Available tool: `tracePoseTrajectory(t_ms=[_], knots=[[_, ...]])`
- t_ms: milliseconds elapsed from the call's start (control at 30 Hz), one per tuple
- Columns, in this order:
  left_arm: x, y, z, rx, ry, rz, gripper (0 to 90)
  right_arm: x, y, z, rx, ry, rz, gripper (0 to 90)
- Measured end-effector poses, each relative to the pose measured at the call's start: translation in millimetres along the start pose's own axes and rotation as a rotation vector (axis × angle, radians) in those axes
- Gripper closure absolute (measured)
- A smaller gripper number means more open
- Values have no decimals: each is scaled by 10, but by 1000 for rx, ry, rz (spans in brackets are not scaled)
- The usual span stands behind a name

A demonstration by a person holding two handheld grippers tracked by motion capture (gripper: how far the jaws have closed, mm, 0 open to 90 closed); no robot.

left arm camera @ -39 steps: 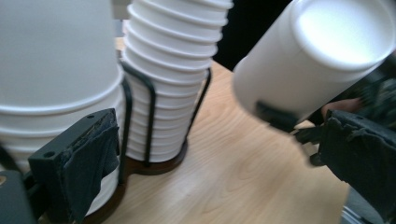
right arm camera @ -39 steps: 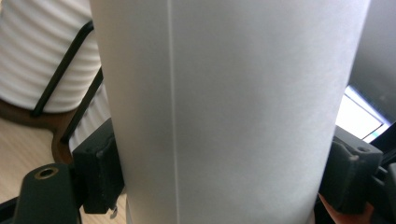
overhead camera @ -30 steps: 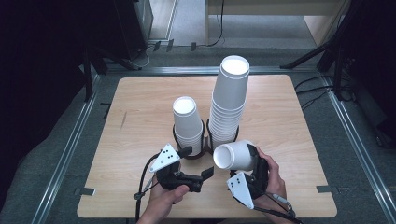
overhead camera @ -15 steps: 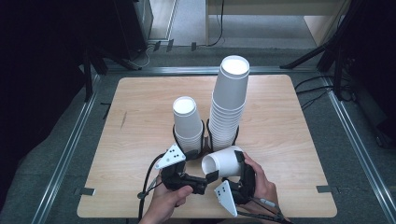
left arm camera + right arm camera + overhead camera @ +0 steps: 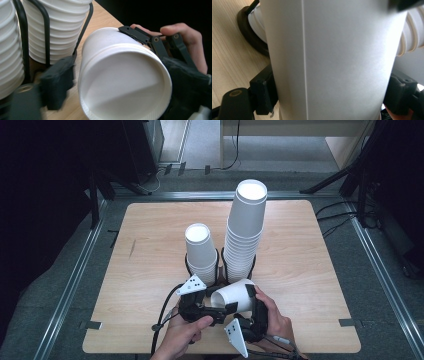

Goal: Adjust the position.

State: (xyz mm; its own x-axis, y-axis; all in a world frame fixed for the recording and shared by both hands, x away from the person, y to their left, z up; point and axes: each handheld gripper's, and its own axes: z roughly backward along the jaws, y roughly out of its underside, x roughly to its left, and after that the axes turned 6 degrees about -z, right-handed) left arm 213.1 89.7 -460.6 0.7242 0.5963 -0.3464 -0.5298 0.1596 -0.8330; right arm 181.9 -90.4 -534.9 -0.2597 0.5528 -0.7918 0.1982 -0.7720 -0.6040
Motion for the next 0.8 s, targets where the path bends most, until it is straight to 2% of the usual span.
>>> tracePoseTrajectory(t_ms=[67, 267, 800], knots=[[9, 1, 0, 8, 8, 4, 206, 5, -3, 2, -3, 6, 4, 153], [36, 10, -15, 38, 32, 13, 204, 31, 3, -1, -5, 26, 36, 147], [51, 15, -46, 91, 39, 17, 196, 83, -6, 7, -13, 29, 48, 140]])
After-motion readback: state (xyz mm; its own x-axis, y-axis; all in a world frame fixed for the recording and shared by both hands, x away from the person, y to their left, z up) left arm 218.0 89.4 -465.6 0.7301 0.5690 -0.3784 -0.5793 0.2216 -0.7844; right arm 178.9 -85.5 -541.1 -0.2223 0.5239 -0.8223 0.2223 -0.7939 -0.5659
